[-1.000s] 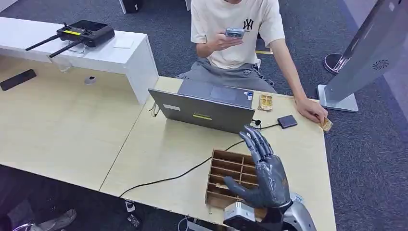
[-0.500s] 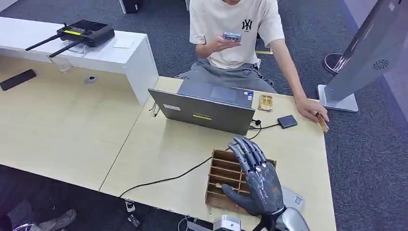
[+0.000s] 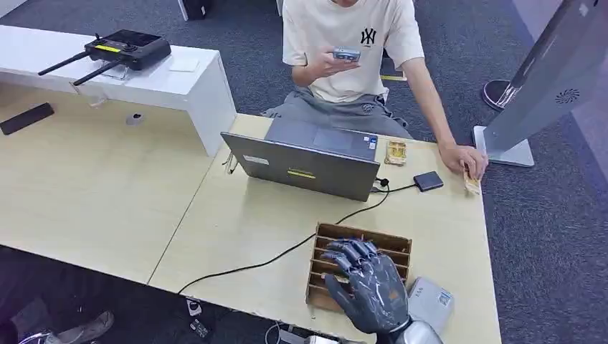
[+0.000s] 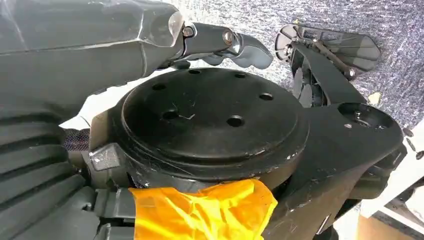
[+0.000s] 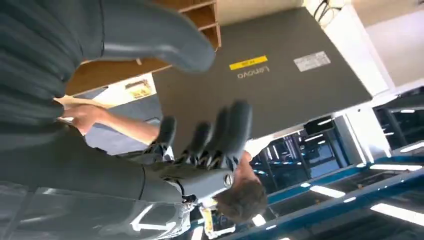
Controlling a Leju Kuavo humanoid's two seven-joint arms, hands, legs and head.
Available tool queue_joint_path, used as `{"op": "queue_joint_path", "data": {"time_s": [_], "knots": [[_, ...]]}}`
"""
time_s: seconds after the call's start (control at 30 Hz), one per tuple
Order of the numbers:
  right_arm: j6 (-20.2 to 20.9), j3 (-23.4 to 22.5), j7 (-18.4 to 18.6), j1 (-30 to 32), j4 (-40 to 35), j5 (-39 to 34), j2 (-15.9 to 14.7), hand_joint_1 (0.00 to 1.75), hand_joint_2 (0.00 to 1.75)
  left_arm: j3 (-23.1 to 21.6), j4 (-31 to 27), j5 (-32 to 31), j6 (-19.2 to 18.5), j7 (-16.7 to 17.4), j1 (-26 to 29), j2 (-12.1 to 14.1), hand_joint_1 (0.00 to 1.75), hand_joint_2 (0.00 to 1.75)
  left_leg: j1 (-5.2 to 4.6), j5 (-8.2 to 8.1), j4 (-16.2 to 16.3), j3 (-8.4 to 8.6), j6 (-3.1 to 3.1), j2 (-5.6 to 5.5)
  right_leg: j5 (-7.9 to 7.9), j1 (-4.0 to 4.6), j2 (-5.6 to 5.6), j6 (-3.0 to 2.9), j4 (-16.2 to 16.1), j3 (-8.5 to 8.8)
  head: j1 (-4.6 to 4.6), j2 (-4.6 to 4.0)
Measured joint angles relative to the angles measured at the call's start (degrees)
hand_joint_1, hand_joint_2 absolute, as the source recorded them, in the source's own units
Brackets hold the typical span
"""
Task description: Pass the card to the sensor for recognition and then transmit it.
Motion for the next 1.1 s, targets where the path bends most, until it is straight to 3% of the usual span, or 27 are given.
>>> {"op": "queue_joint_path", "data": {"time_s": [0.13, 0.27, 0.3, 0.8, 0.83, 0.97, 1.03, 1.1], "knots": [[-0.2, 1.7, 1.0, -1.0, 1.3, 0.4, -0.2, 0.94, 1.75, 0.2, 0.0, -0.3, 0.0, 0.1, 0.0, 0.0, 0.00, 1.75, 0.00, 0.00, 0.0, 0.00, 0.00, 0.00, 0.00, 0.00, -0.01, 0.00, 0.0, 0.01, 0.02, 0.00], [-0.7, 2.9, 1.7, -1.7, 2.4, 0.7, -0.5, 0.99, 1.75, 1.0, 0.0, -0.7, 0.0, 0.2, 0.0, 0.0, 0.00, 1.75, 0.00, 0.00, 0.0, 0.00, 0.00, -0.01, 0.00, 0.00, -0.02, 0.00, 0.0, 0.01, 0.02, 0.00], [-0.7, 3.1, 1.7, -1.8, 2.6, 0.8, -0.6, 1.08, 1.75, 1.1, 0.0, -0.7, 0.0, 0.2, 0.0, 0.0, 0.00, 1.75, 0.00, 0.00, 0.0, 0.00, 0.00, -0.01, 0.00, 0.00, -0.02, 0.00, 0.0, 0.01, 0.02, 0.00], [-0.9, 6.0, 3.9, -4.4, 7.3, 2.1, -1.0, 0.77, 1.75, 1.8, 0.0, -1.8, 0.0, 0.3, 0.0, 0.0, 0.00, 1.75, 0.00, 0.00, 0.0, 0.00, 0.00, -0.01, 0.00, 0.00, -0.02, 0.00, 0.0, 0.02, 0.02, 0.00], [-1.0, 6.1, 3.9, -4.5, 7.6, 2.1, -1.0, 0.84, 1.75, 1.8, 0.0, -1.8, 0.0, 0.3, 0.0, 0.0, 0.00, 1.75, 0.00, 0.00, 0.0, 0.00, 0.00, -0.01, 0.00, 0.00, -0.02, 0.00, 0.0, 0.02, 0.02, 0.00], [-0.9, 6.5, 4.0, -4.7, 8.5, 2.1, -1.0, 0.79, 1.75, 1.9, 0.0, -1.8, 0.0, 0.3, 0.0, 0.0, 0.00, 1.75, 0.00, 0.00, 0.0, 0.00, 0.00, -0.01, 0.00, 0.00, -0.02, 0.00, 0.0, 0.01, 0.02, 0.00], [-0.9, 6.7, 4.0, -4.8, 9.0, 2.1, -1.0, 0.87, 1.75, 1.9, 0.0, -1.9, 0.0, 0.4, 0.0, 0.0, 0.00, 1.75, 0.00, 0.00, 0.0, 0.00, 0.00, -0.01, 0.00, 0.00, -0.02, 0.00, 0.0, 0.01, 0.02, 0.00], [-0.9, 6.9, 4.0, -5.0, 9.3, 2.1, -1.0, 0.86, 1.75, 2.2, 0.0, -1.9, 0.0, 0.4, 0.0, 0.0, 0.00, 1.75, 0.00, 0.00, 0.0, 0.00, 0.00, -0.01, 0.00, 0.00, -0.03, 0.00, 0.0, 0.01, 0.02, 0.00]]}}
